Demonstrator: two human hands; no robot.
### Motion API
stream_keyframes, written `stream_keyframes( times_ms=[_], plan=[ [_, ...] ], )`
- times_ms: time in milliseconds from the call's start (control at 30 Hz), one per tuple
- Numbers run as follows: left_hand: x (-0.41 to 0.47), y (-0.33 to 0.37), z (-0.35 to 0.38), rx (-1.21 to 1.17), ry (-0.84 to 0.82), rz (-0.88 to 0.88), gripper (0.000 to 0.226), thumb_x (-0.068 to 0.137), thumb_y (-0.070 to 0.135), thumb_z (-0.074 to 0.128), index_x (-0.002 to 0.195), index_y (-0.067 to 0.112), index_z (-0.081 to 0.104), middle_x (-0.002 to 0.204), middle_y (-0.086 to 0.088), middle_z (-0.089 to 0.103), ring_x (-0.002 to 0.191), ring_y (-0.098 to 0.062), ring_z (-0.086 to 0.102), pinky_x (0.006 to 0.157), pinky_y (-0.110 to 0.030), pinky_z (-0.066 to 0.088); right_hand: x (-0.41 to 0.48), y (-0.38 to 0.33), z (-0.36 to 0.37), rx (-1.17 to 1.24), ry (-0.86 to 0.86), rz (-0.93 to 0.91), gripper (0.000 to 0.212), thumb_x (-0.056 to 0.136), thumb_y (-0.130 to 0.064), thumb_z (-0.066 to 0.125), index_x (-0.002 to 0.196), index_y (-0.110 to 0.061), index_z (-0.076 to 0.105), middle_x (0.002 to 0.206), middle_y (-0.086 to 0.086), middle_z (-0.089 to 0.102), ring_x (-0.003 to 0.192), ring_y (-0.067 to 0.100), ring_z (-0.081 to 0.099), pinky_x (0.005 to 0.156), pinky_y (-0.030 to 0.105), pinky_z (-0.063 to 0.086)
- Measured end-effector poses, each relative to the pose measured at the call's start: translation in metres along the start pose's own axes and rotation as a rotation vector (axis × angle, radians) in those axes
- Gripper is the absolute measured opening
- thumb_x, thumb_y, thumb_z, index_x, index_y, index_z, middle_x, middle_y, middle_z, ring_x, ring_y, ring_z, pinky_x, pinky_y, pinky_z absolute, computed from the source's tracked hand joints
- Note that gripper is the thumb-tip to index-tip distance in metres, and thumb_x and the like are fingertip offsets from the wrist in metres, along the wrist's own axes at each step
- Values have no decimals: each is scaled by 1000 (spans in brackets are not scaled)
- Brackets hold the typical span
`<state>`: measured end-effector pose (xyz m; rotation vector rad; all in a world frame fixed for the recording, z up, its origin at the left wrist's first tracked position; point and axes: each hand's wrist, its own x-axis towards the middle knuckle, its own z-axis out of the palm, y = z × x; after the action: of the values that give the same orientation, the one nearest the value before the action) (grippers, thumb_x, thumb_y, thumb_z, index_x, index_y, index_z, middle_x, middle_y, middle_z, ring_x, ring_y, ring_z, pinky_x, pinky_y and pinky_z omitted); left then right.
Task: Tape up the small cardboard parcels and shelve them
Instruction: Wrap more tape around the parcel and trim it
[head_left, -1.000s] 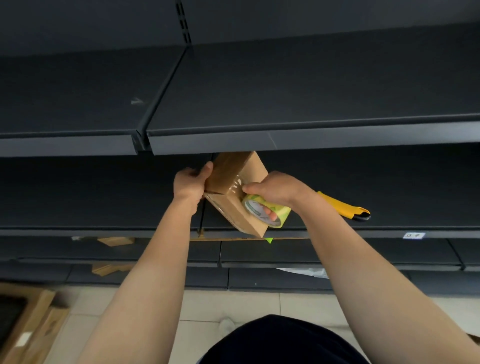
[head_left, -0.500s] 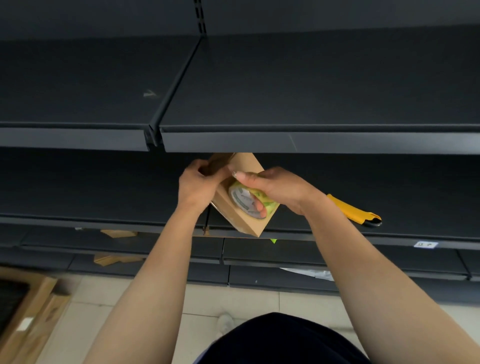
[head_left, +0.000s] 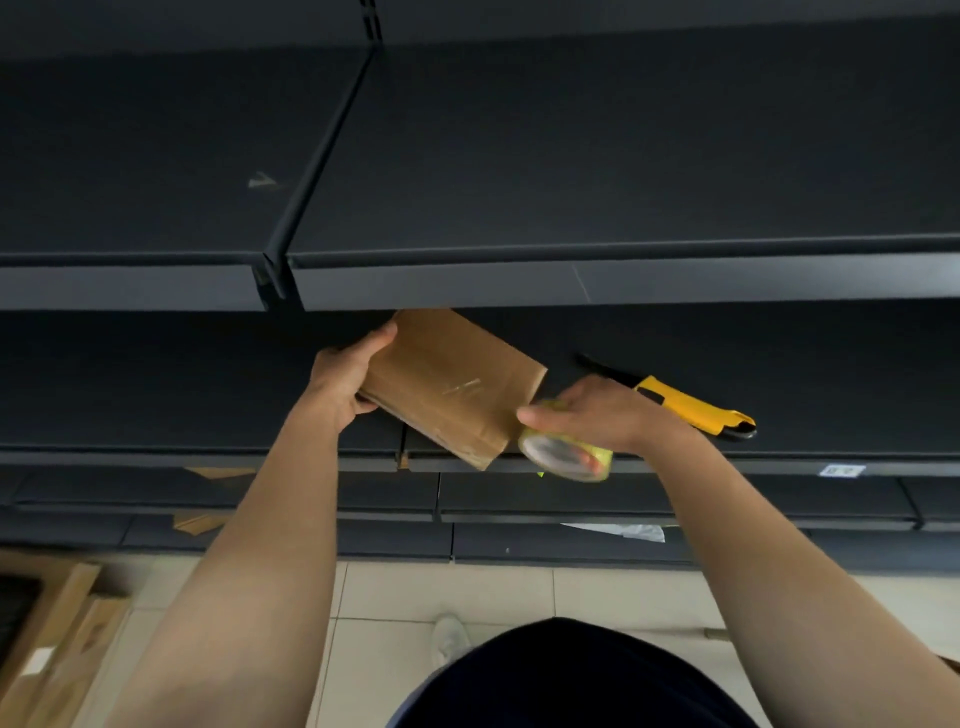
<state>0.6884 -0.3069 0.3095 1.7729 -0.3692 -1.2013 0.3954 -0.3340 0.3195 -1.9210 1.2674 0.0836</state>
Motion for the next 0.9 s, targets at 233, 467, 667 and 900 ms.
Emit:
stream_keyframes(
  times_ms=[233, 467, 667, 900],
  plan=[
    [14, -30, -7, 74, 12, -50, 64, 65, 54, 79, 107, 13, 55, 114, -8, 58, 108, -28, 55, 87, -51, 52, 14, 32, 26, -146, -17, 114, 66, 85, -69, 46, 47, -14, 43, 42, -2, 43, 42, 9, 43, 47, 23, 32],
    [18, -34, -1, 331, 154, 236, 41, 76, 54, 70, 77, 15, 61, 85, -4, 65, 88, -23, 59, 84, -38, 49, 31, 38, 35, -127, -85, 169, 70, 83, -73, 43, 50, -12, 54, 48, 2, 61, 48, 7, 57, 55, 25, 39],
    [0, -26, 22, 990, 427, 582, 33, 93, 38, 55, 99, 6, 58, 114, -16, 57, 108, -31, 53, 90, -45, 45, 40, 23, 43, -123, -97, 201, 70, 82, -74, 43, 54, -11, 56, 59, 6, 65, 64, 16, 63, 74, 32, 49],
    [-47, -45, 68, 1438, 244, 370, 118, 73, 87, 18, 149, -3, 5, 157, -24, 2, 145, -38, 3, 116, -52, 3, 45, 17, 43, -147, -144, 214, 69, 79, -77, 44, 60, -13, 62, 62, 2, 66, 69, 15, 62, 74, 32, 49]
  ],
)
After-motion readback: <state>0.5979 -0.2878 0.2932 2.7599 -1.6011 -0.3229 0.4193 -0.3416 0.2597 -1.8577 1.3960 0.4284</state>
